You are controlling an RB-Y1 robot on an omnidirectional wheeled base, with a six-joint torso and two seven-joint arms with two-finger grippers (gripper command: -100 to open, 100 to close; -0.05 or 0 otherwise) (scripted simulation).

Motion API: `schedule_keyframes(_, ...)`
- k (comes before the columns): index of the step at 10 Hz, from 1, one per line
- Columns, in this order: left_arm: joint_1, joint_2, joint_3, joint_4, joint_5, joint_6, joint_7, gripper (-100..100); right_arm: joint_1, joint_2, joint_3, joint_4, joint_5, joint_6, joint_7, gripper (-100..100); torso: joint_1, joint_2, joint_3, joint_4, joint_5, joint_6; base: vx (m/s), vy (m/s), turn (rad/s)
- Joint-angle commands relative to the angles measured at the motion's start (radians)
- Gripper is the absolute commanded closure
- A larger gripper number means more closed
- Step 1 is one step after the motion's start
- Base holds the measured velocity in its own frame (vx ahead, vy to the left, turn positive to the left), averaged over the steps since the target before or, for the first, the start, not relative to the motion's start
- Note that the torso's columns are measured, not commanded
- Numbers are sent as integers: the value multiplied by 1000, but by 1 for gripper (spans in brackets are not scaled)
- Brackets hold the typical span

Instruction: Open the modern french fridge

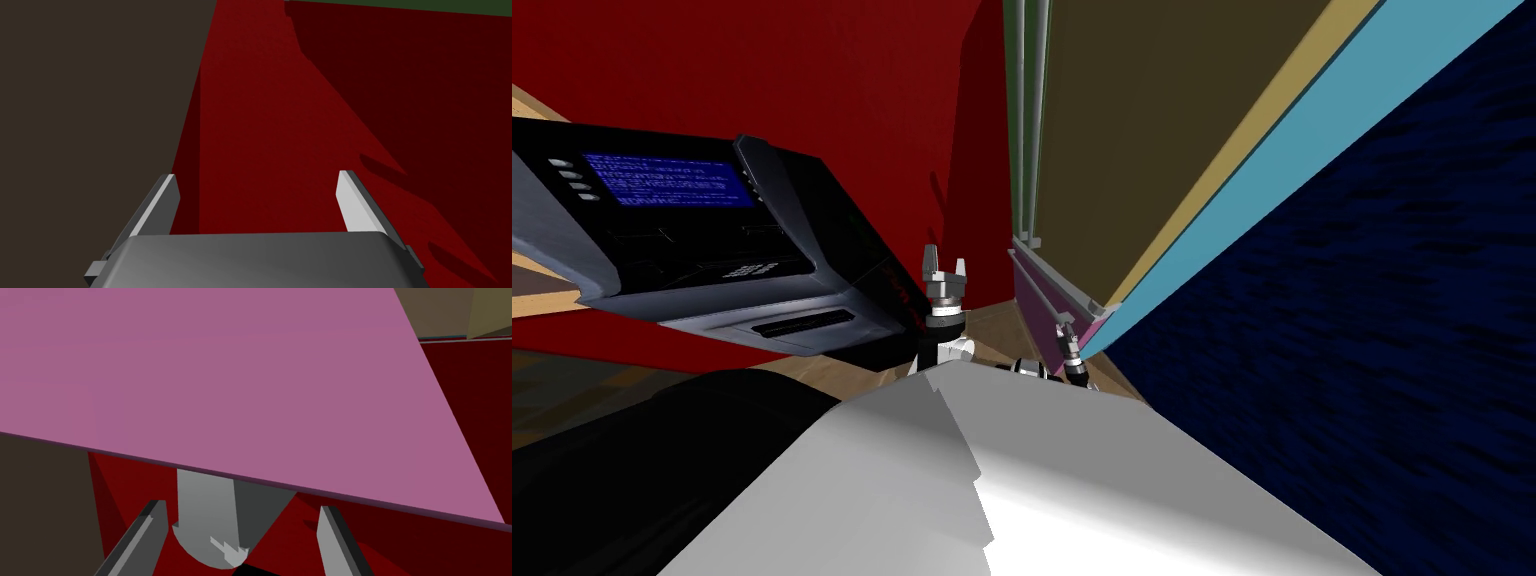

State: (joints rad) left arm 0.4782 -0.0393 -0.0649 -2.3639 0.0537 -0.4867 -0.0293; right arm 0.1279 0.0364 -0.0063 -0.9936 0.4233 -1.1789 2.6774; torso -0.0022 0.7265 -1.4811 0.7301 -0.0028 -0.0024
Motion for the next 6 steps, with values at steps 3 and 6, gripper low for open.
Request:
schedule_keyframes(3,0,0,0,0,0,0,0,0,-9,-3,3,-12,3,37,-13,100,11,3,2,-1,2,-1,-103,140,-37)
schedule_keyframes(6,0,0,0,0,0,0,0,0,-14,-6,4,-16,5,68,-24,100,1,-5,-3,-2,0,-1,-95,146,-17)
